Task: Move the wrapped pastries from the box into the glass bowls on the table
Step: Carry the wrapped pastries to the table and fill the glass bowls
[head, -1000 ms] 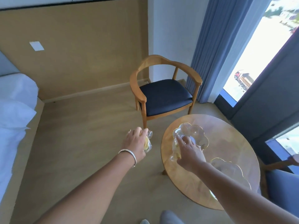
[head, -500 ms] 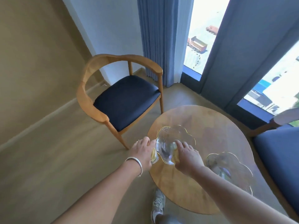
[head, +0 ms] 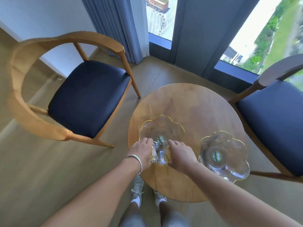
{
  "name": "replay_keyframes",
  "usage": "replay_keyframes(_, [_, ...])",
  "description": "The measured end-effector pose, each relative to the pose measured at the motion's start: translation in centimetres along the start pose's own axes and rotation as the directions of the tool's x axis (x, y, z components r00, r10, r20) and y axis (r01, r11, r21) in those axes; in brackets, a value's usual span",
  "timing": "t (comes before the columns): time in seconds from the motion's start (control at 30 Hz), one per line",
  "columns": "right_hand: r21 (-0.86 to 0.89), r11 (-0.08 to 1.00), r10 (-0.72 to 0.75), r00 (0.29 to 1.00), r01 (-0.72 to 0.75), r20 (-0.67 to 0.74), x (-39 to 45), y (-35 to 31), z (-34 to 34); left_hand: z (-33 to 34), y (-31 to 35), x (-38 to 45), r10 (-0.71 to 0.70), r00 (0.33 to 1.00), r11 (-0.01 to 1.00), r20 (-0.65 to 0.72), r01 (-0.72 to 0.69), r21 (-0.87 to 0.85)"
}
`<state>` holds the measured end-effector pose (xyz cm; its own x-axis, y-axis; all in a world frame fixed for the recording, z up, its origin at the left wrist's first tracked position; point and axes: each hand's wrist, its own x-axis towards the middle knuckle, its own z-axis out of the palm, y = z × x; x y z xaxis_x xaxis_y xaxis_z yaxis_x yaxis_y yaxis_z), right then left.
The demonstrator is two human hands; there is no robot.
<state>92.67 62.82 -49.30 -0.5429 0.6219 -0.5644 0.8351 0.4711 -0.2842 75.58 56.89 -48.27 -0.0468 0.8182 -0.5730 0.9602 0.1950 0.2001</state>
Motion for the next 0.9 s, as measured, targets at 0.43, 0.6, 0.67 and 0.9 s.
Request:
replay_keyframes(0.43, [-0.085,0.995,0.047,0.998,-0.042,0.048,4.9,-1.0,2.5,2.5,-0.8,6.5,0.177,0.982,0.971,0.063,-0.185,0.151])
replay_keyframes(0.6, [-0.036,0.999,0.004,1.000,-0.002,0.030,5.9,-0.6,3.1,3.6,-0.7,7.3,0.180,0.982,0.963,0.064,-0.189,0.193])
replay_keyframes(0.67, [-0.018,1.000,-0.012,0.999,0.013,0.030,6.0,-0.4,3.2,4.0,-1.0,7.4,0.184,0.976,0.951,0.113,-0.206,0.231])
replay_keyframes(0.9, [-0.100,0.994,-0.044,0.998,0.049,0.049,5.2,-0.1,3.2,3.5,-1.4,6.9,0.232,0.955,0.917,0.185,-0.278,0.285])
